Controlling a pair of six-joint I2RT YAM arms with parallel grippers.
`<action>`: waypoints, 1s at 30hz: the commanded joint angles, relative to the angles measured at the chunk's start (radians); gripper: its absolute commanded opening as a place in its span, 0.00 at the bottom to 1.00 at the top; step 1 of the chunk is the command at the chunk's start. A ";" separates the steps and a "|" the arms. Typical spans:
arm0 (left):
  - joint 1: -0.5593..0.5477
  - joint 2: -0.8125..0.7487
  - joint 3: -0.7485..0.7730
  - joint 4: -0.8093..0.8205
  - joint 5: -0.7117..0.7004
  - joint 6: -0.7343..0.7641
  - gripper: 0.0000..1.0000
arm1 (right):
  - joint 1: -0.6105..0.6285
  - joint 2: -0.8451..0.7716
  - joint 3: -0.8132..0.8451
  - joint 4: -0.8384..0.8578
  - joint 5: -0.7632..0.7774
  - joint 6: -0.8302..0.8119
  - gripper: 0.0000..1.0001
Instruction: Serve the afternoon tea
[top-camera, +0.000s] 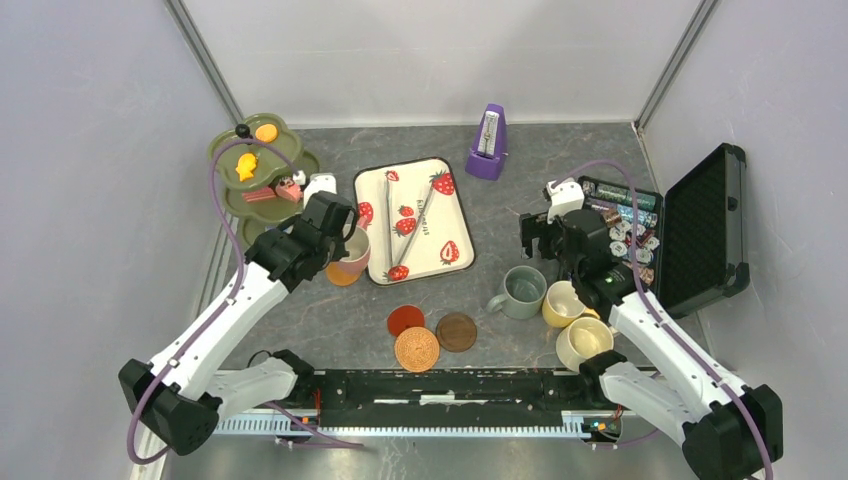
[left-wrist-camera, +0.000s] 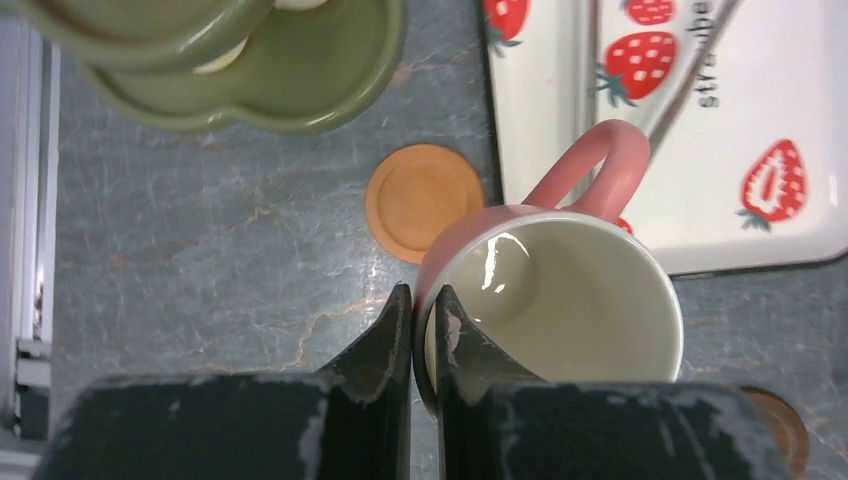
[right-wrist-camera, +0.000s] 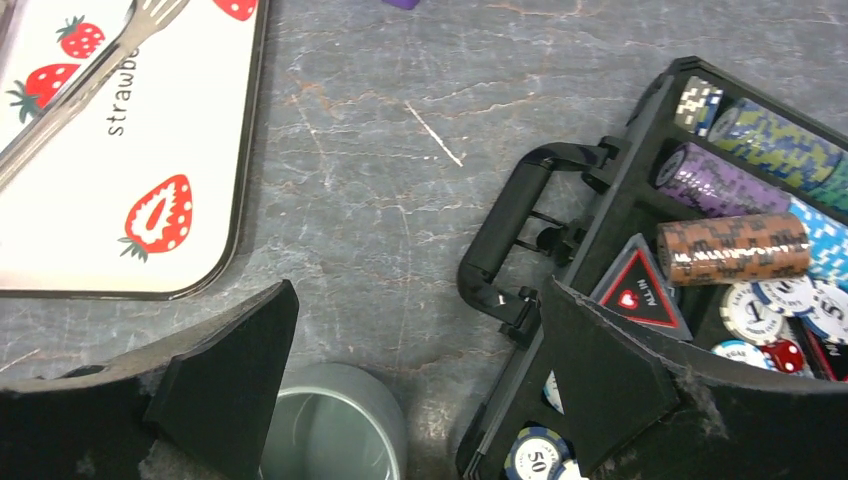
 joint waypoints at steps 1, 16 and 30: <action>0.069 -0.042 -0.077 0.178 -0.005 -0.144 0.02 | -0.002 0.015 0.026 0.012 -0.084 0.003 0.98; 0.210 0.002 -0.251 0.377 -0.017 -0.280 0.02 | -0.002 0.070 0.083 -0.009 -0.063 -0.068 0.98; 0.224 0.037 -0.301 0.375 -0.027 -0.327 0.02 | -0.002 0.065 0.069 0.010 -0.080 -0.068 0.98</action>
